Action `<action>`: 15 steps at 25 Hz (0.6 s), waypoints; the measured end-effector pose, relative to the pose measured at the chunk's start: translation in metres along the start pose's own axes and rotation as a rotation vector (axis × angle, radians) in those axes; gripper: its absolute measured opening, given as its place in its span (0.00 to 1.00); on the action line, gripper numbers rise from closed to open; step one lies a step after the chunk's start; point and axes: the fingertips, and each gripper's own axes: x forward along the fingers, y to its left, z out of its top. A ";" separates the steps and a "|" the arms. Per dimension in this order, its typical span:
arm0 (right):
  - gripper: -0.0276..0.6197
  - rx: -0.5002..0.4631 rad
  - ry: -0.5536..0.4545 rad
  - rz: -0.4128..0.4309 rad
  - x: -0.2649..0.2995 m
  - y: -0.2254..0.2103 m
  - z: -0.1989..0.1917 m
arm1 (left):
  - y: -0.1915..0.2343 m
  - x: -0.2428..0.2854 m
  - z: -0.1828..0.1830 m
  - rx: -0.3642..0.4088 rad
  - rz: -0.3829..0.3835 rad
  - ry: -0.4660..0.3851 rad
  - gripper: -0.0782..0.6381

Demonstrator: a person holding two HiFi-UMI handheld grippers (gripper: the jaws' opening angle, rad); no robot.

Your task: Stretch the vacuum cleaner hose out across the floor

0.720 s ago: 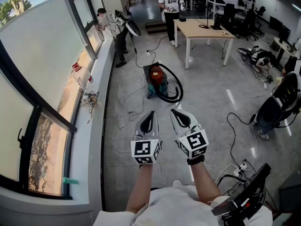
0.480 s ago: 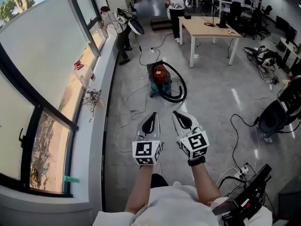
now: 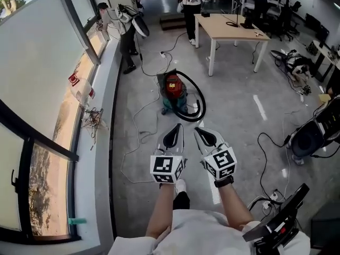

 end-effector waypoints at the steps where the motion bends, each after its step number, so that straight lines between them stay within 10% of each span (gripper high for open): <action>1: 0.04 0.008 0.001 0.003 0.018 -0.009 0.005 | 0.013 0.017 0.008 0.017 0.000 -0.008 0.11; 15: 0.04 -0.053 0.016 -0.063 0.197 -0.113 0.024 | 0.154 0.192 0.000 -0.044 0.005 0.002 0.11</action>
